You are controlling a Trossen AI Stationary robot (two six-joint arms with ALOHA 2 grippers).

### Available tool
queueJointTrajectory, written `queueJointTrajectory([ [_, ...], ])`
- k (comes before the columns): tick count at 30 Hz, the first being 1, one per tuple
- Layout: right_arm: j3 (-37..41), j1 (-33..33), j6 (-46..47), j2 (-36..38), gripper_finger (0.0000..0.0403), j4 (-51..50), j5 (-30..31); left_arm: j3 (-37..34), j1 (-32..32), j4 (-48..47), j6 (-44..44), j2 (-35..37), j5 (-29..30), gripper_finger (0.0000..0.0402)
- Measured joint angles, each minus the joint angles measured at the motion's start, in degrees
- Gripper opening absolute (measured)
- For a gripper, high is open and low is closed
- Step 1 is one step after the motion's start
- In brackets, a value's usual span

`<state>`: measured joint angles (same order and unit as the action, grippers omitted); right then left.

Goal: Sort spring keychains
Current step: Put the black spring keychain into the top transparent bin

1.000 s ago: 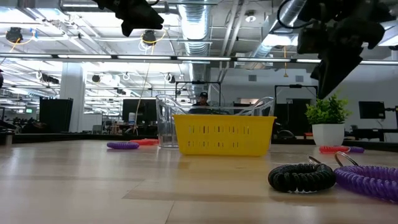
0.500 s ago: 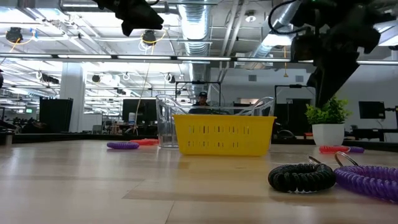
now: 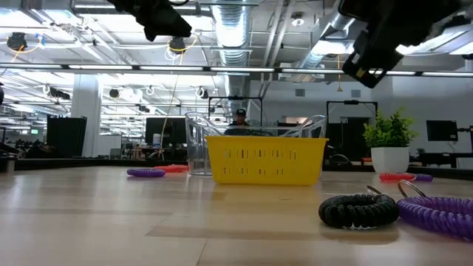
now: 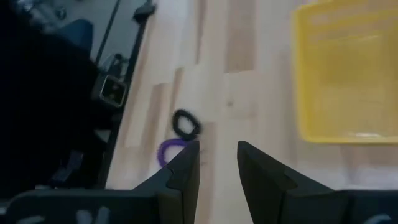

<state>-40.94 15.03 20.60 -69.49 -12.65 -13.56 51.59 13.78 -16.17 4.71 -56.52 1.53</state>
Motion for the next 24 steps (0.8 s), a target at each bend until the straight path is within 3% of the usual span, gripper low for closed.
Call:
queueJointTrajectory([
  [7, 0.07, 5.72, 2.63, -10.41, 0.0098, 9.19, 2.18, 0.00, 1.94, -0.08, 0.00, 0.01, -0.01, 0.0104],
  [14, 0.05, 6.72, 4.09, -19.89, 0.0098, 21.17, 3.00, 0.00, 1.99, -0.54, 0.00, 0.01, -0.05, 0.0104],
  [18, 0.05, 6.46, 8.36, -22.98, 0.0098, 23.65, 2.98, 0.00, 1.99, -0.56, 0.00, 0.01, -0.05, 0.0104],
  [24, 0.07, 6.87, 5.25, -26.01, 0.0098, 24.72, 2.89, 0.00, 1.99, -0.89, 0.00, 0.01, -0.05, 0.0104],
])
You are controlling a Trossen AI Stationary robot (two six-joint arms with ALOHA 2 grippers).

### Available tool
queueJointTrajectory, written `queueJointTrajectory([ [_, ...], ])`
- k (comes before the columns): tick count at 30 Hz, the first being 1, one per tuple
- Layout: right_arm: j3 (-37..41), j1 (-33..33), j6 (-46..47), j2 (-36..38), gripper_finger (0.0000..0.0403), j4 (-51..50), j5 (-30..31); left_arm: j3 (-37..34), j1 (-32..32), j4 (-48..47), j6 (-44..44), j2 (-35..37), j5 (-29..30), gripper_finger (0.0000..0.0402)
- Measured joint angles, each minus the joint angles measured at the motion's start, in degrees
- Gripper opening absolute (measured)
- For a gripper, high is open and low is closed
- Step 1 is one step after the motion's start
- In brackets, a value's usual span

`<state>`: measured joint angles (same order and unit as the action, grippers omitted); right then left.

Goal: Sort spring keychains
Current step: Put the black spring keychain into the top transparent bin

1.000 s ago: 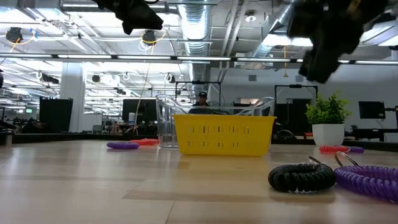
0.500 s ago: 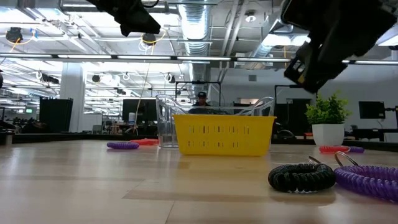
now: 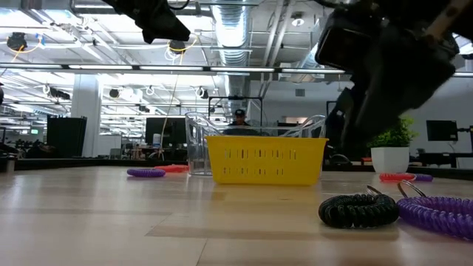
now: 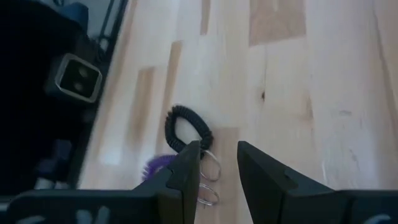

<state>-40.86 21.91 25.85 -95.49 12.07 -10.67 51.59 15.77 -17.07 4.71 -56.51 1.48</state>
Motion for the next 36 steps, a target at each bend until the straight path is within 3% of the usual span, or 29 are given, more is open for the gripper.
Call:
queueJointTrajectory([
  [5, 0.00, 0.20, -5.14, -2.31, 0.0098, 0.80, 0.05, 0.00, 0.00, -0.10, -0.02, 0.00, 0.00, 0.0104],
  [15, 0.00, 0.20, -5.36, -6.02, 0.0098, 1.52, 0.10, 0.00, 0.00, -1.02, -0.24, 0.00, 0.00, 0.0104],
  [36, 0.00, 2.47, -7.02, -6.11, 0.0098, 3.52, 0.15, 0.00, 0.00, -1.00, -0.24, 0.00, -0.01, 0.0104],
])
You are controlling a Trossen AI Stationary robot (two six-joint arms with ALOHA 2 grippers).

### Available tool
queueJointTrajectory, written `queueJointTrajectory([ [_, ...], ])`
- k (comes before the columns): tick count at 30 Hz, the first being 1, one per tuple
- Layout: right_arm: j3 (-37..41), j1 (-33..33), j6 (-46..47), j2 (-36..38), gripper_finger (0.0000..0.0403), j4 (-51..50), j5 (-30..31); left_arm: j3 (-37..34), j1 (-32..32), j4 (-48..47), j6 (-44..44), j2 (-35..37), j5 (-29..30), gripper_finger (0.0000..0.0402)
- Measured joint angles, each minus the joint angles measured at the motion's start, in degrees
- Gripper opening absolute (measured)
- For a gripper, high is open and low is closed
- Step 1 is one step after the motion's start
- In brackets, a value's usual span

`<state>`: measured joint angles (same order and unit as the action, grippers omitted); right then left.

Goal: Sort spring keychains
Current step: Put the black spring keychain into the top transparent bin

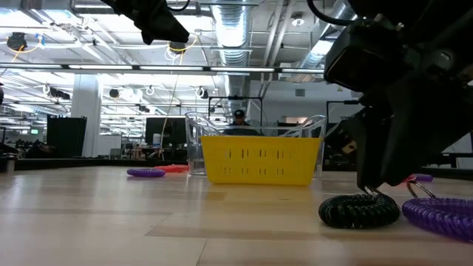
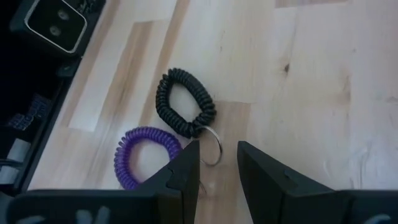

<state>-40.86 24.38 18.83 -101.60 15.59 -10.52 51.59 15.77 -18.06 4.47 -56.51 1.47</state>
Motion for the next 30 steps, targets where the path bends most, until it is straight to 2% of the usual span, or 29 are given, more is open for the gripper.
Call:
queueJointTrajectory([
  [30, 0.00, -0.02, -1.44, -0.75, 0.0098, 0.88, 0.17, 0.00, 0.00, 0.04, 1.27, 0.00, 0.01, 0.0104],
])
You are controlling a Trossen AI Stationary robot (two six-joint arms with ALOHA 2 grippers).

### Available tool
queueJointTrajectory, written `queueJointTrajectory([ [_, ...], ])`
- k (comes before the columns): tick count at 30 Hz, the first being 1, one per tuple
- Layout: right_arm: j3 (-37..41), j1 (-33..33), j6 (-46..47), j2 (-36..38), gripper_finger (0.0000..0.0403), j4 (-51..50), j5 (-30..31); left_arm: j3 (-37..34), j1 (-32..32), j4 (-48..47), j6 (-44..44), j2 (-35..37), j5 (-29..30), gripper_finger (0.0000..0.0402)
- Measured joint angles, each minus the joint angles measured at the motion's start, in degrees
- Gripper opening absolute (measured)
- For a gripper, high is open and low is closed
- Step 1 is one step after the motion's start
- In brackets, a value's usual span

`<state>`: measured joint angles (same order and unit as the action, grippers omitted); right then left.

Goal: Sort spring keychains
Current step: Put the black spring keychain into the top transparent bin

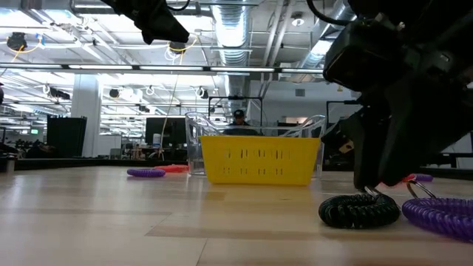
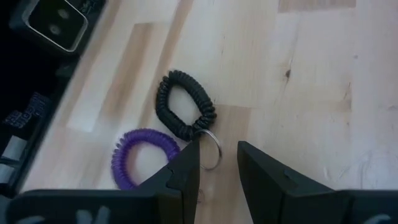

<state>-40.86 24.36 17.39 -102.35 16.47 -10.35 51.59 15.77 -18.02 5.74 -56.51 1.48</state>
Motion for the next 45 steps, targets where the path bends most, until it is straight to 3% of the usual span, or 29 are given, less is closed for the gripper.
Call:
queueJointTrajectory([
  [15, -3.90, 0.37, 0.07, -5.42, 0.0093, 1.20, 0.11, 0.00, -0.02, 0.00, 0.02, 0.00, 0.00, 0.0104],
  [24, -4.10, 0.13, 0.70, -4.83, 0.0014, 0.30, -1.26, 0.00, -0.02, 0.04, 0.71, 0.00, -0.01, 0.0104],
  [27, -4.25, 0.26, 2.81, -4.15, 0.0007, -0.06, -3.32, 0.00, -0.02, 0.02, 1.50, 0.00, 0.00, 0.0104],
  [39, -4.72, 0.28, 5.16, 5.93, 0.0002, -7.21, -3.12, 0.00, -0.02, 0.04, -0.19, 0.00, 0.00, 0.0104],
  [45, -4.72, 0.19, 5.09, 14.18, 0.0002, -13.89, 1.13, 0.00, -0.02, 0.59, -1.30, 0.00, -0.02, 0.0104],
])
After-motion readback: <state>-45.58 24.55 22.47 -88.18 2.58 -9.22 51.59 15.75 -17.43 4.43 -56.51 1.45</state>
